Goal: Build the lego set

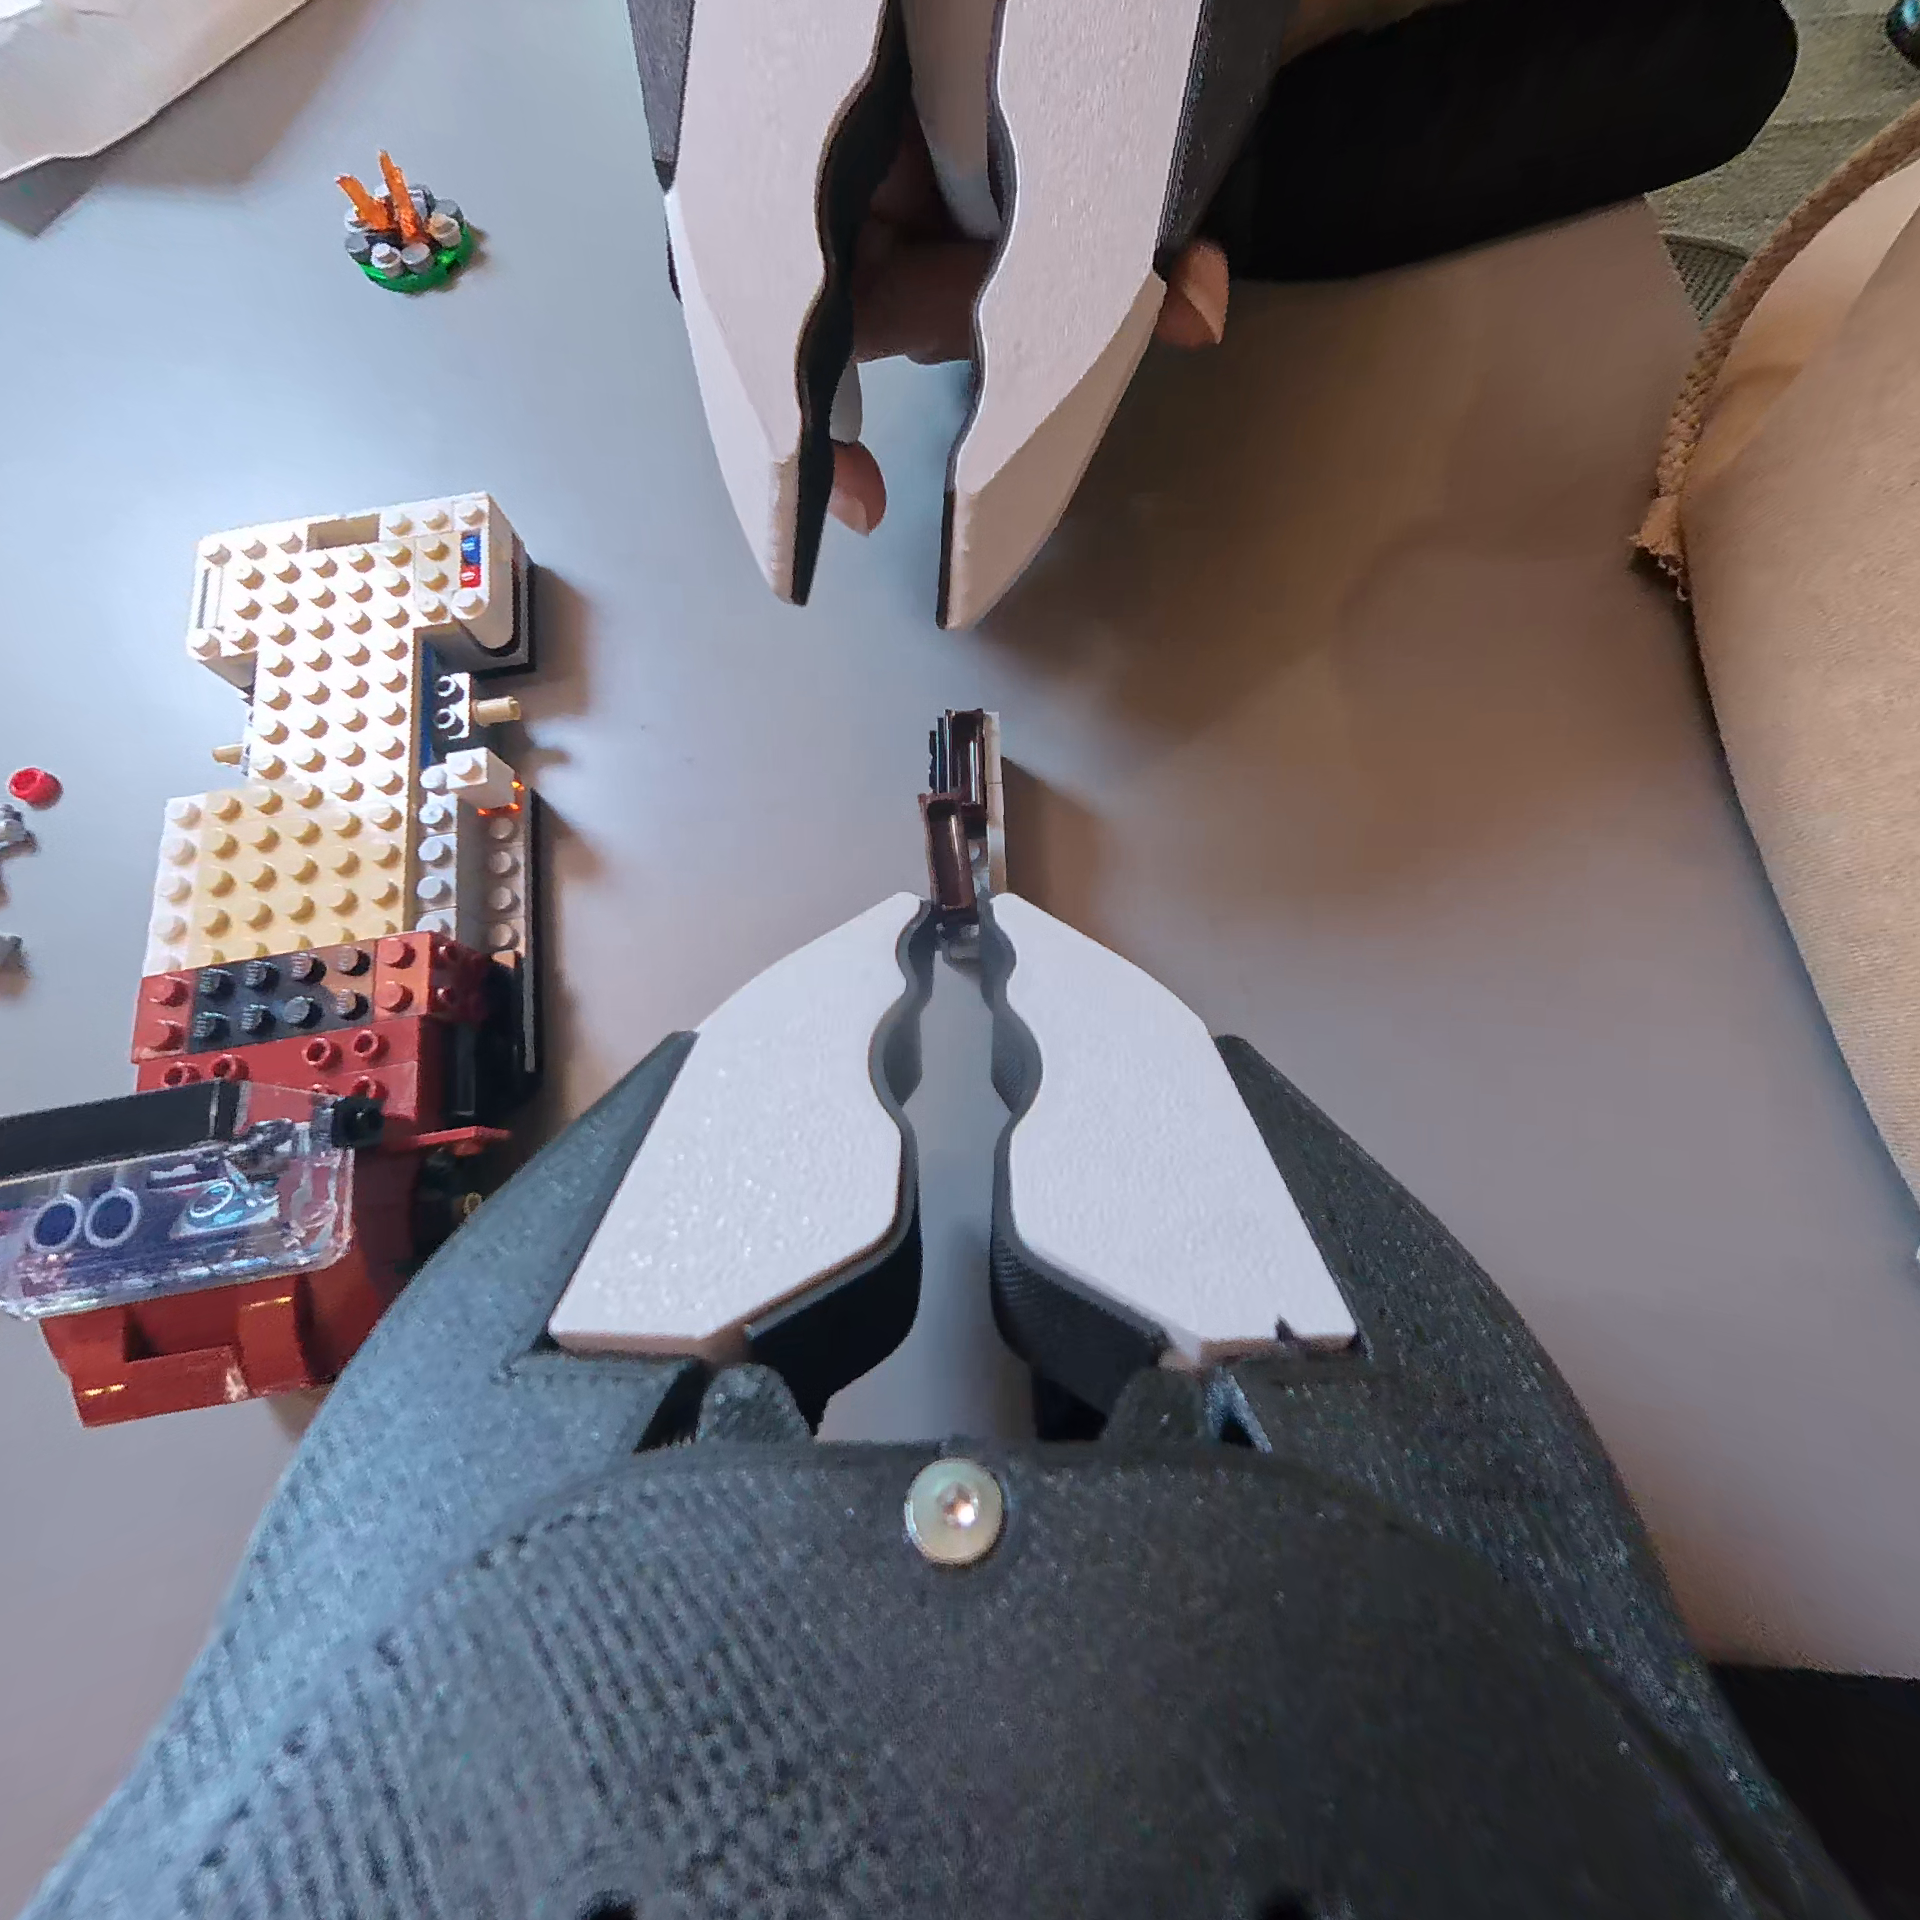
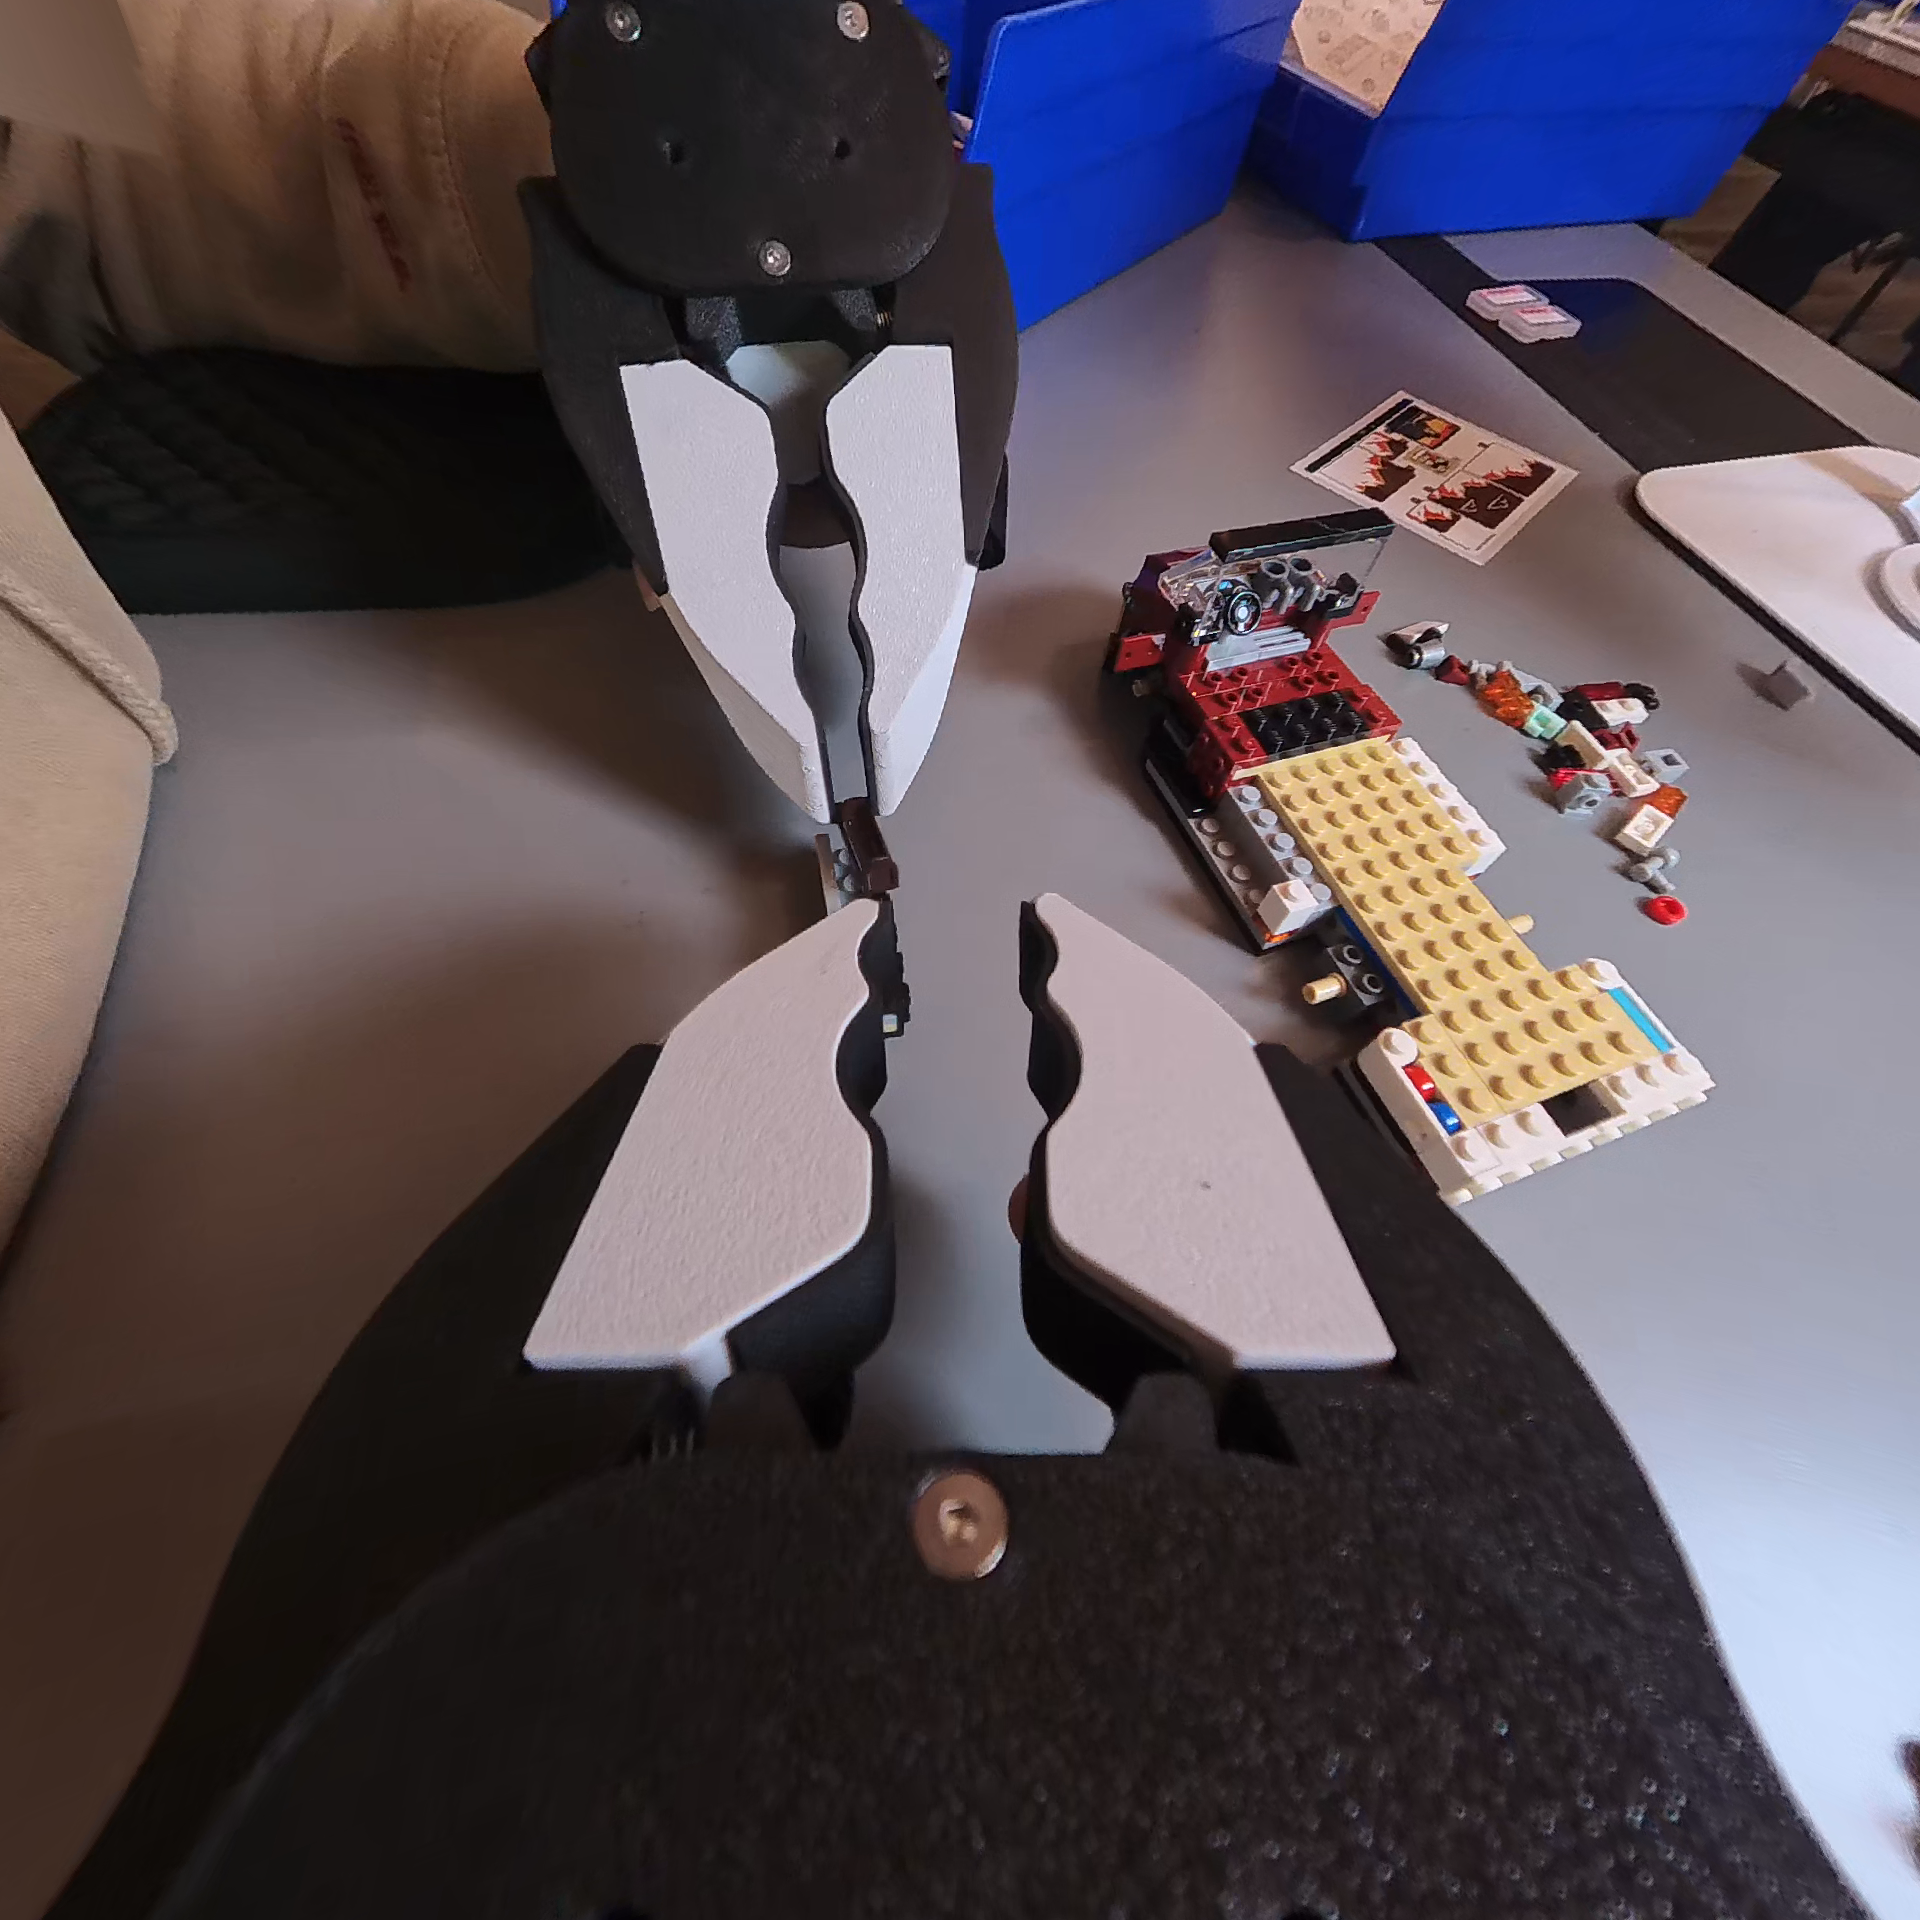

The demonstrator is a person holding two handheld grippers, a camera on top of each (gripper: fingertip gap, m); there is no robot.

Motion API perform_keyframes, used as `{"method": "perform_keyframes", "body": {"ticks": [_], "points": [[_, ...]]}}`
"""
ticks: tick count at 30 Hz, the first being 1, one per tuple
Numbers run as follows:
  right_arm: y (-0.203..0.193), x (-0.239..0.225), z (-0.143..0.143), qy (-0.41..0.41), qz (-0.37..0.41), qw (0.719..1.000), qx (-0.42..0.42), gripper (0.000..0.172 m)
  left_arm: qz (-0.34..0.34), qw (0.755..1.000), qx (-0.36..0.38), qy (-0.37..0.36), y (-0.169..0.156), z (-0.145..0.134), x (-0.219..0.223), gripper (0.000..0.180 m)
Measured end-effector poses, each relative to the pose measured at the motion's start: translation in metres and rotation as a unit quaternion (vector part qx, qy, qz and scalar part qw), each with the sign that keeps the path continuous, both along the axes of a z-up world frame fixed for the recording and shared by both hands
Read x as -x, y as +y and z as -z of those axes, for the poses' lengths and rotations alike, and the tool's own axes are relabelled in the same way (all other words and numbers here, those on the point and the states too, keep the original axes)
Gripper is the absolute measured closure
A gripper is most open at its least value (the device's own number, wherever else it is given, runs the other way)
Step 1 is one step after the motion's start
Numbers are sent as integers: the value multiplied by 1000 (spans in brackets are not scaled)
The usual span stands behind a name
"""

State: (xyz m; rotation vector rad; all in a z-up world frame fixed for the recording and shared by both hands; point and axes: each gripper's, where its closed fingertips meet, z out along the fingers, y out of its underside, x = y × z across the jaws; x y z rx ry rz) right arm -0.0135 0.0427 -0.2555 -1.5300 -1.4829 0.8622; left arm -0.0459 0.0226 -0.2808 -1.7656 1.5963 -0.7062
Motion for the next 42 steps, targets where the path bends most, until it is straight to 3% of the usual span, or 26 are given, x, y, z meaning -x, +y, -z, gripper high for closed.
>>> {"method": "perform_keyframes", "body": {"ticks": [42], "points": [[-5, 0, 2, -5, -11, 1000, 7, 149, 18, 1000, -4, 10, -2, 4, 0, 171]]}}
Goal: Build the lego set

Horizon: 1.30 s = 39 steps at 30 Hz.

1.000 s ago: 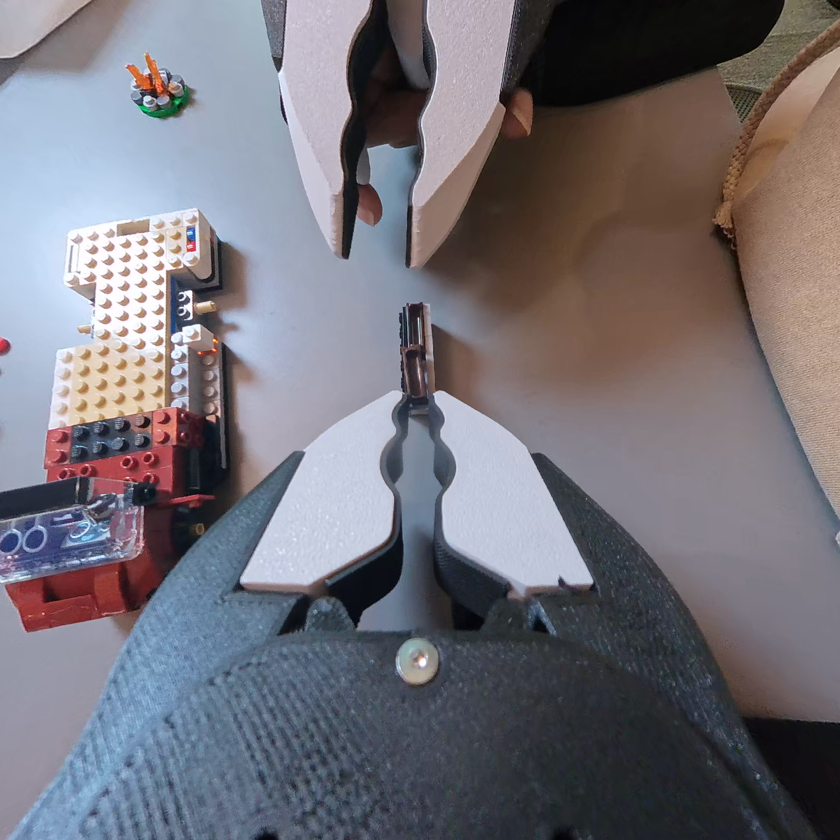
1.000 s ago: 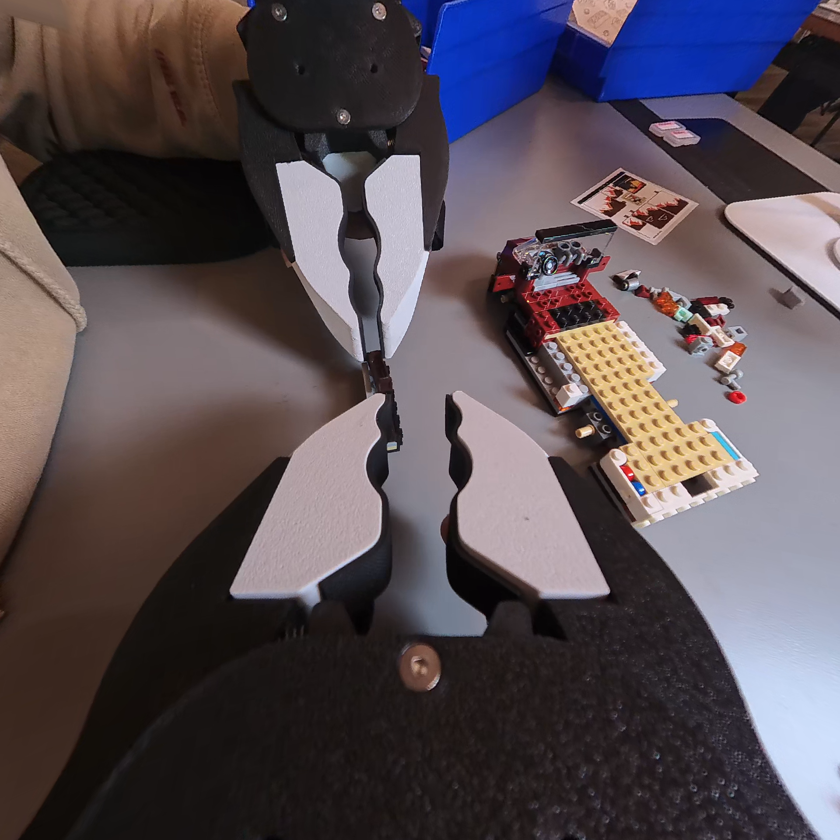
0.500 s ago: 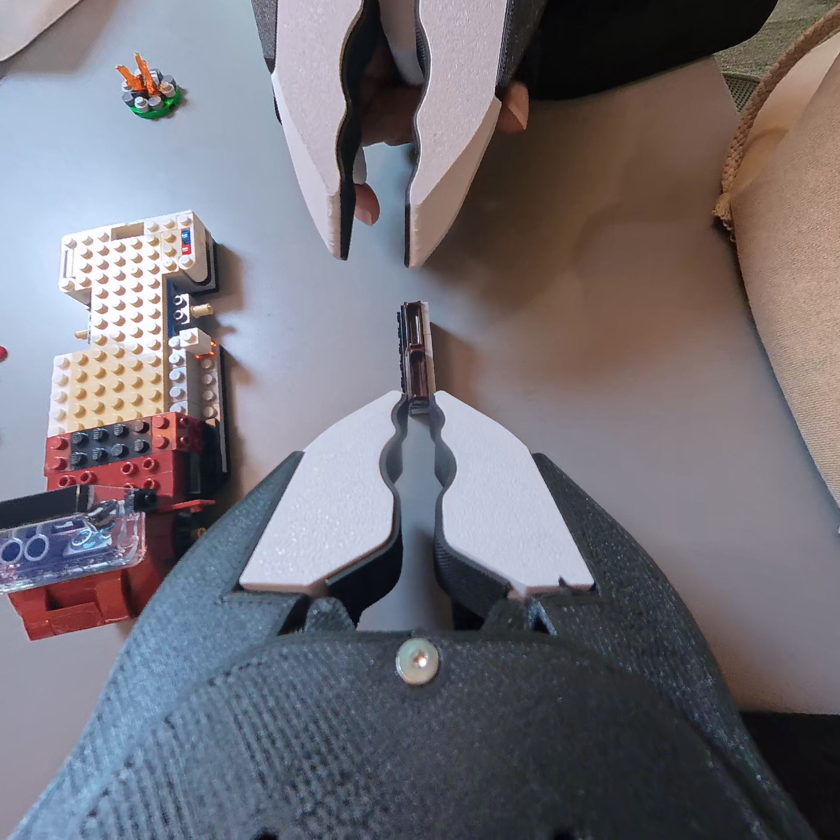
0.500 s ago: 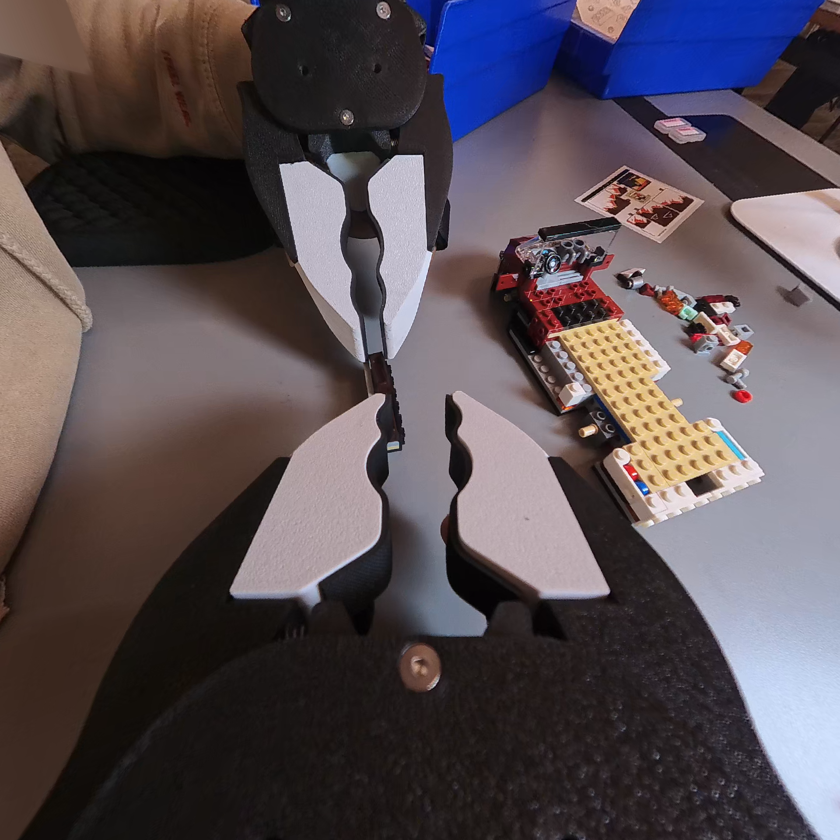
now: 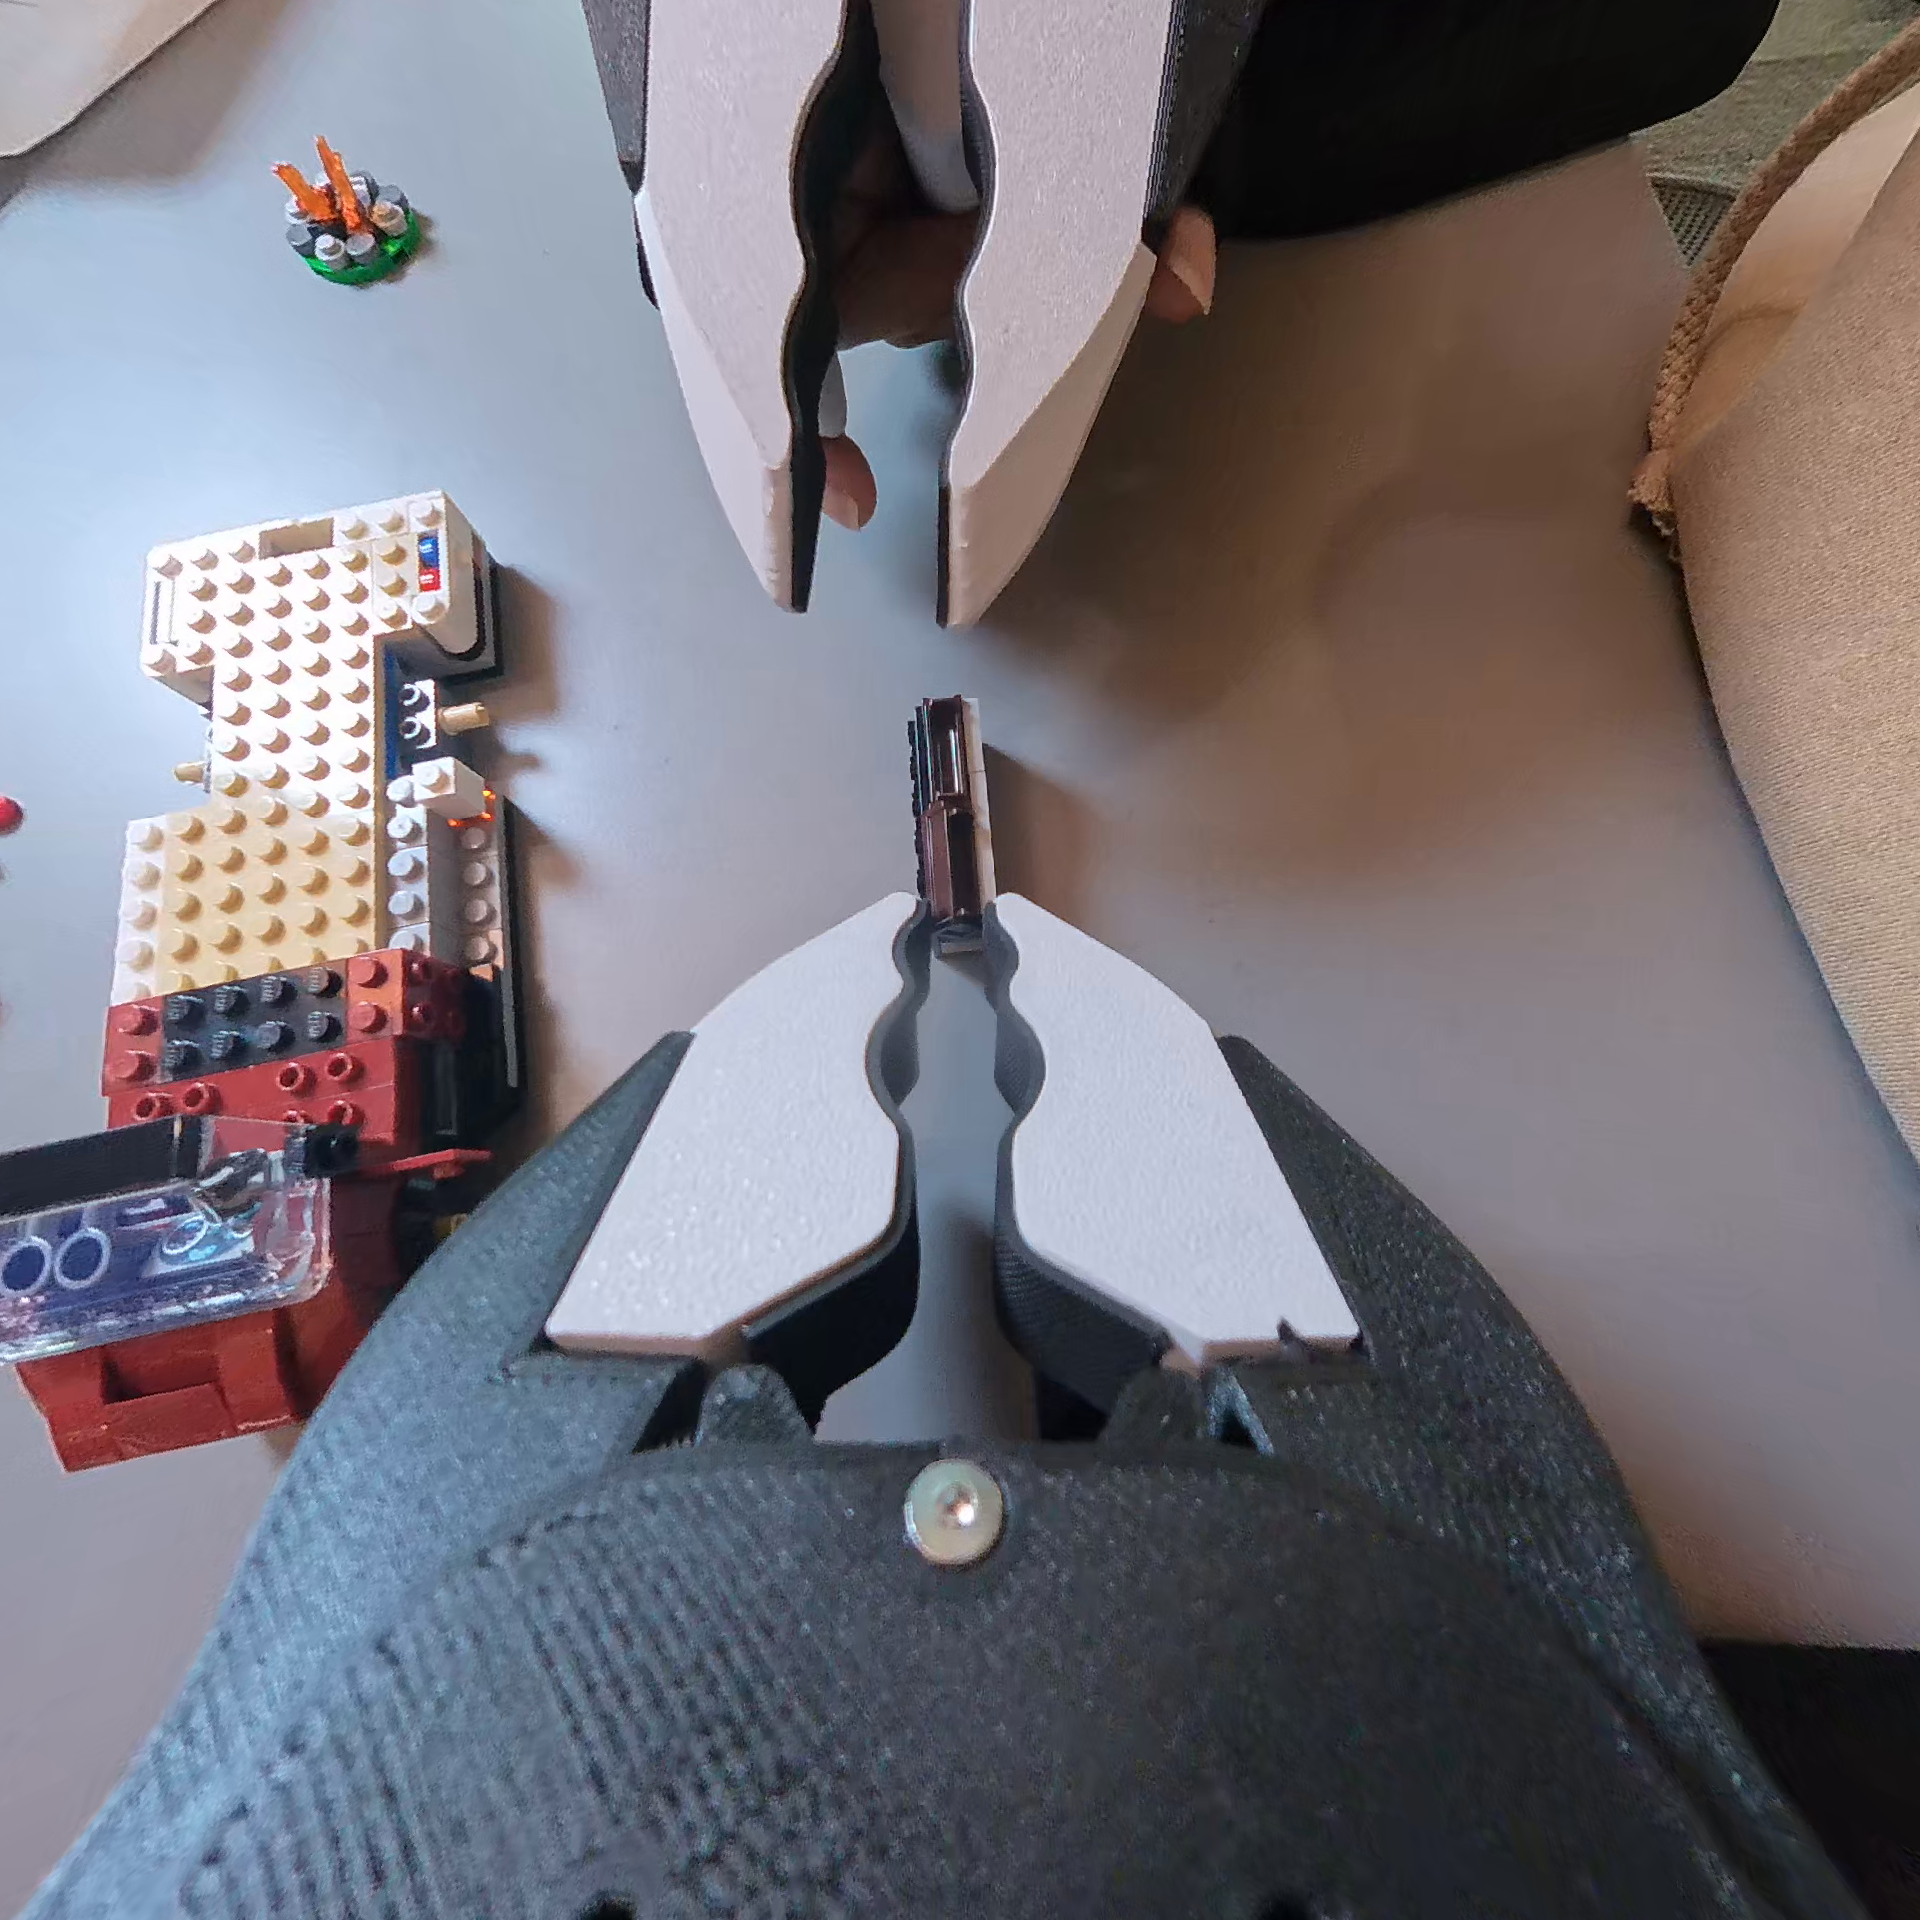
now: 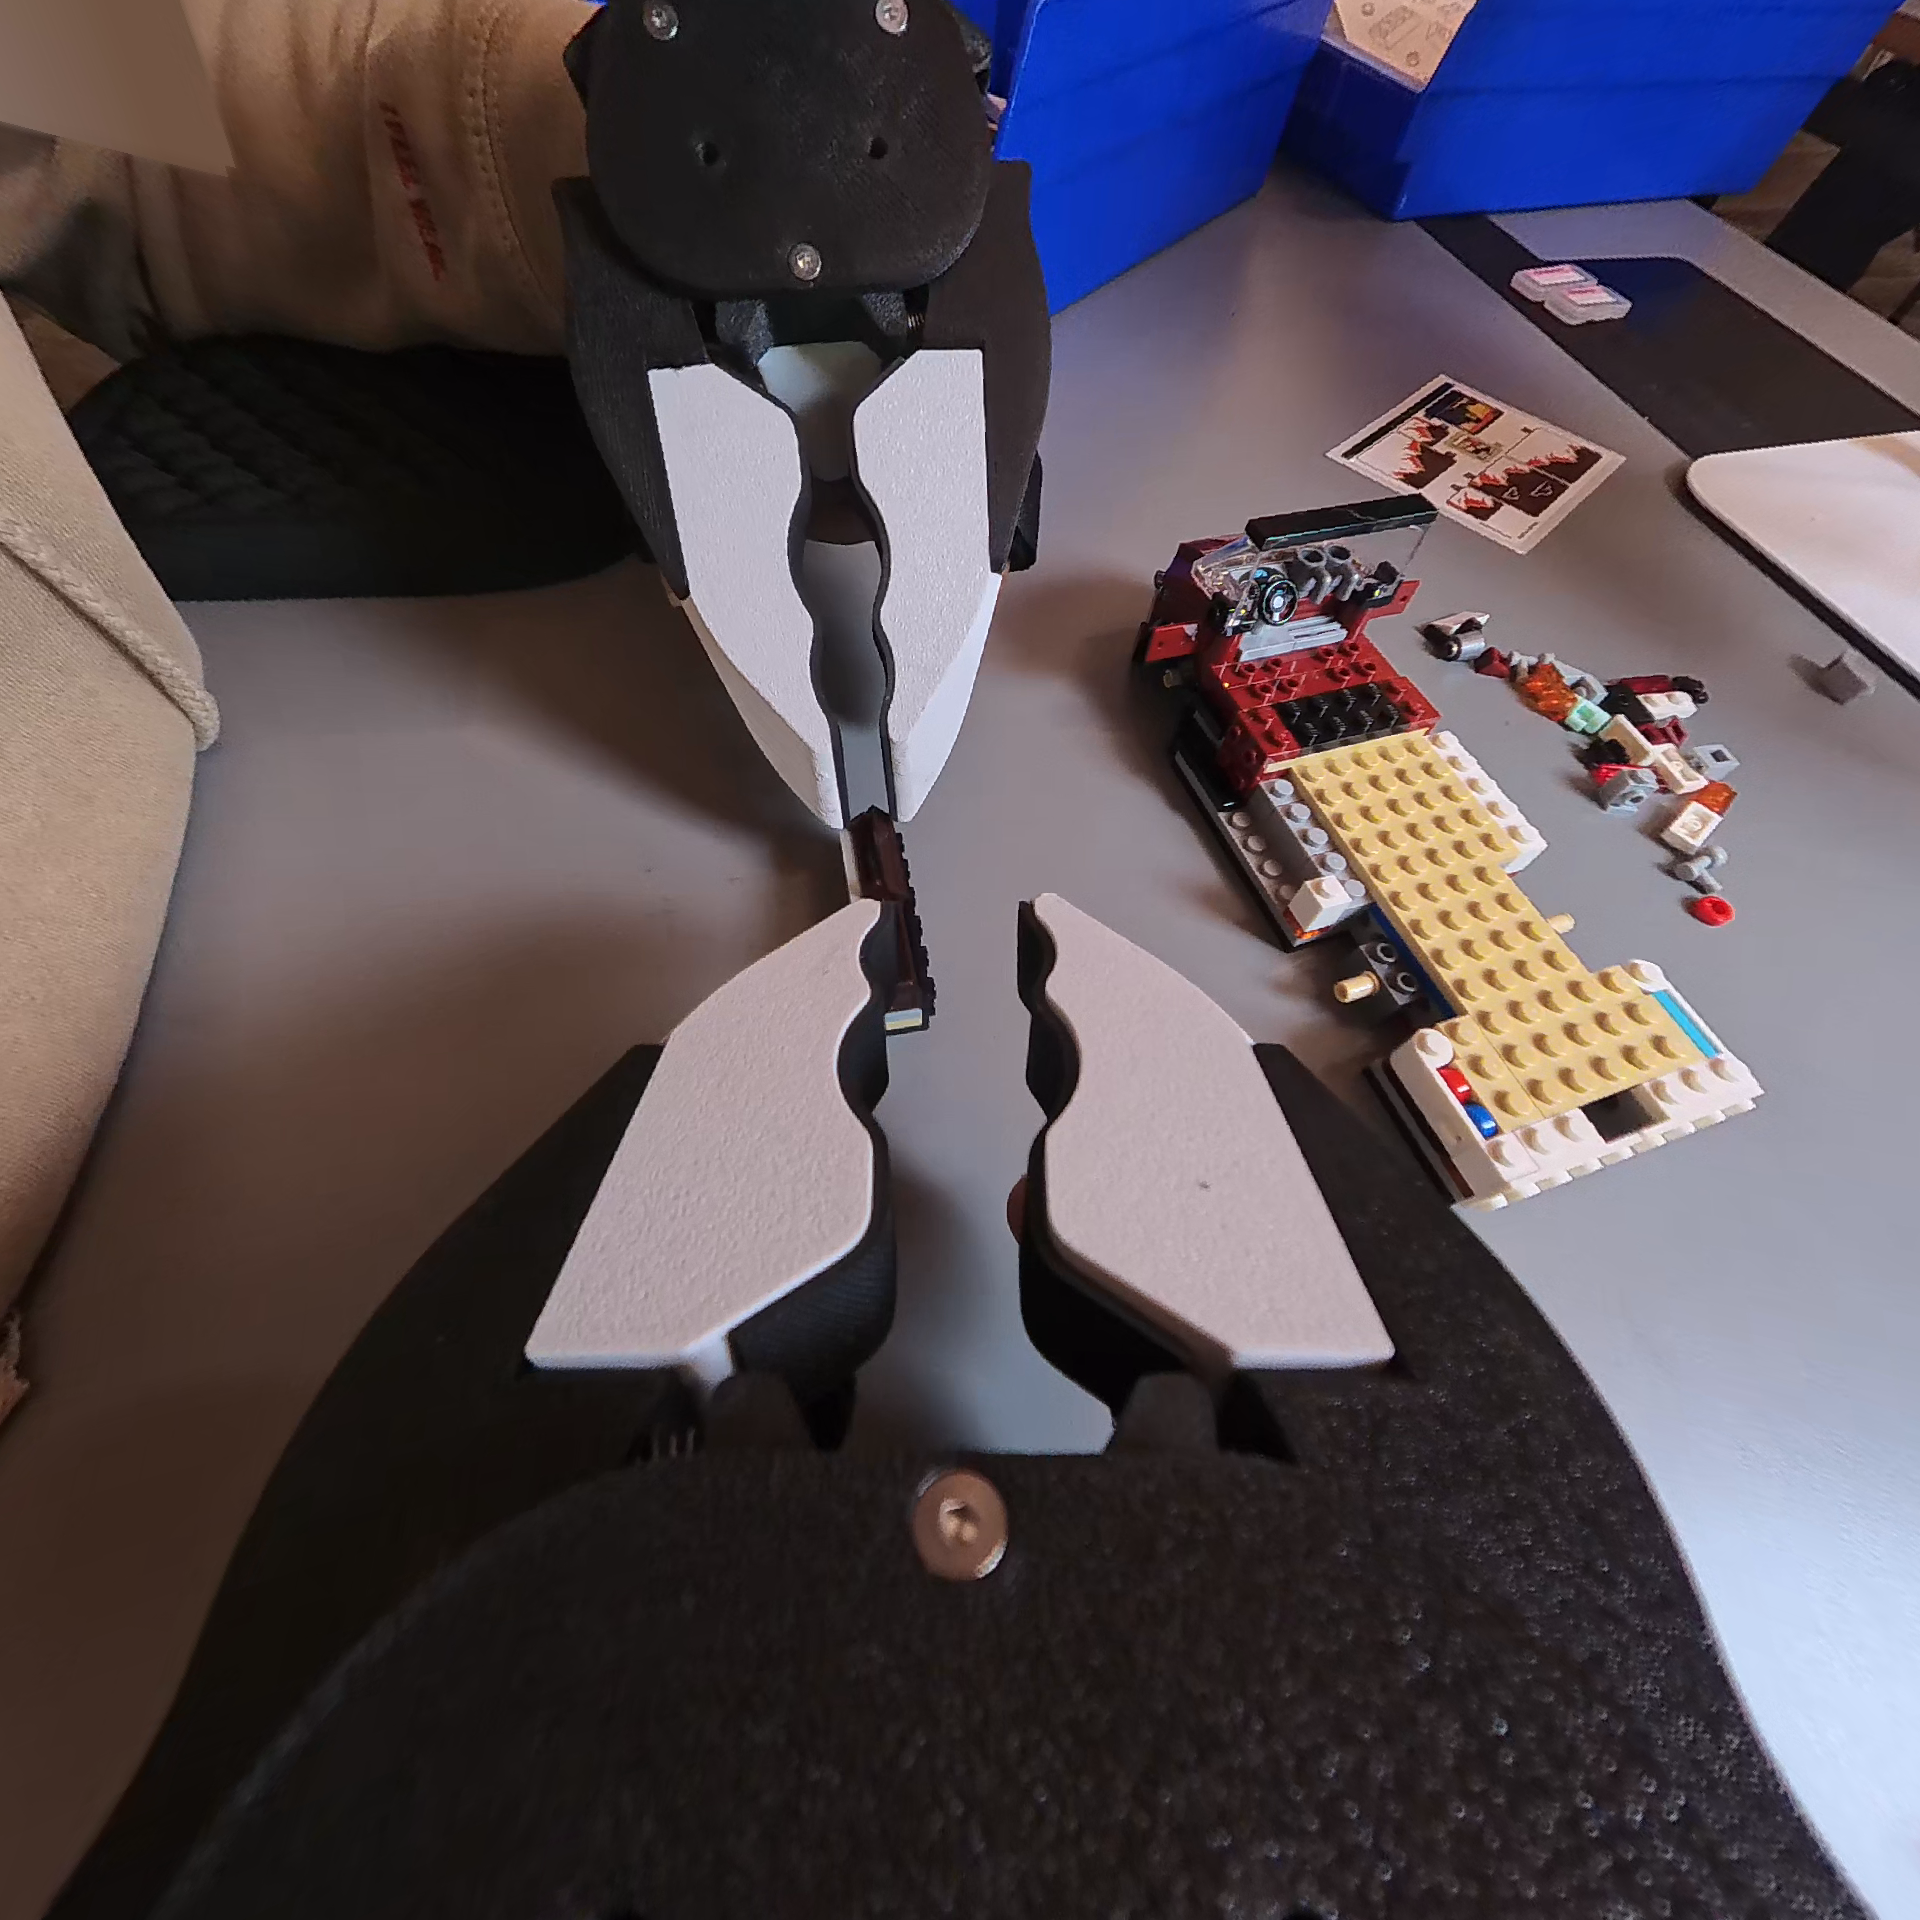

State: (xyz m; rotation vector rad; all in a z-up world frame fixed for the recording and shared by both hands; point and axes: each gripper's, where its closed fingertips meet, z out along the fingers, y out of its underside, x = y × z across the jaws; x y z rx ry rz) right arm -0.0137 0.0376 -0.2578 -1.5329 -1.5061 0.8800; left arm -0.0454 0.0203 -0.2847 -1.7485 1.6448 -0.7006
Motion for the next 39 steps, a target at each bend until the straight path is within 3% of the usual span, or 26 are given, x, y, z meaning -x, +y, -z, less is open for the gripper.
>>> {"method": "perform_keyframes", "body": {"ticks": [12, 22, 27, 34, 39], "points": [[-2, 0, 0, 0, -3, 1000, 2, 149, -17, 991, 125, -54, -1, -8, -2, 173], [-6, -1, 7, -24, -15, 1000, -4, 149, -11, 991, 128, -44, -1, -3, -1, 168], [-6, -2, 9, -34, -18, 999, -8, 150, -10, 995, 92, -46, 0, -8, 2, 167], [-6, -2, 9, -33, -16, 999, -7, 150, 41, 997, -66, -16, -6, -6, 5, 162], [-5, -2, 9, -33, -15, 999, -6, 150, 62, 993, -96, -11, -9, -1, 5, 159]]}}
